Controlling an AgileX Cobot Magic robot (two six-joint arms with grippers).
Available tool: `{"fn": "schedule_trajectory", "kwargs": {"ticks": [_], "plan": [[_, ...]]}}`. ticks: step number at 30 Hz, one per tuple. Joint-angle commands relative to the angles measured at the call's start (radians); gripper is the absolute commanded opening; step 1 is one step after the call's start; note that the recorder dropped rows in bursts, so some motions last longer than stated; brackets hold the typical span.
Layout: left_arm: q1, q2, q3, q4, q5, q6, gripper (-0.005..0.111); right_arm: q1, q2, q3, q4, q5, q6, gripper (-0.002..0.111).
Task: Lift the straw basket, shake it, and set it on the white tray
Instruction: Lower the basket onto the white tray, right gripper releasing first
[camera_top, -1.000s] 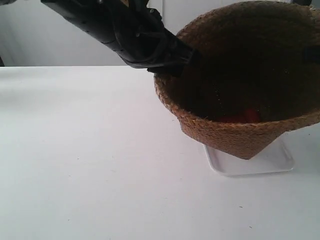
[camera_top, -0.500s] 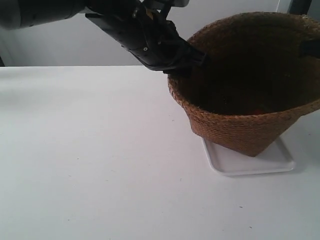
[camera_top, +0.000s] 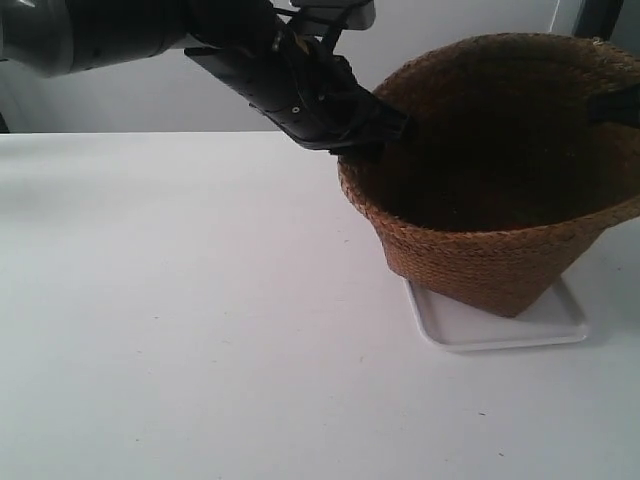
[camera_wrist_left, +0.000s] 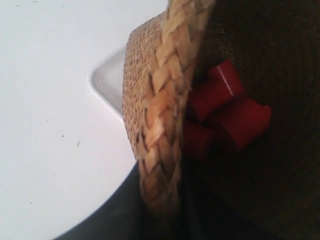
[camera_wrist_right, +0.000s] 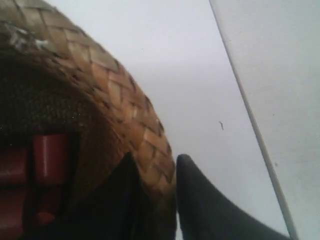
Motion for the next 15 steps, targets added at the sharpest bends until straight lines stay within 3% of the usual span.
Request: {"fn": "schedule_trajectory", "kwargs": {"ticks": [1,4,7,15], "plan": [[0.013,-0.01,0.001,0.046,0.028,0.044,0.038,-0.029,0.003,-0.011,-0.1,0.013,-0.018,0.047],[0.013,-0.01,0.001,0.046,0.028,0.037,0.057,-0.029,0.003,-0.011,-0.098,0.008,-0.016,0.065],[0.013,-0.01,0.001,0.046,0.028,0.037,0.063,-0.029,0.003,-0.011,-0.098,-0.006,-0.016,0.075],[0.013,-0.01,-0.05,0.055,-0.003,0.037,0.063,-0.029,0.003,-0.011,-0.098,-0.098,-0.016,0.076]]}}
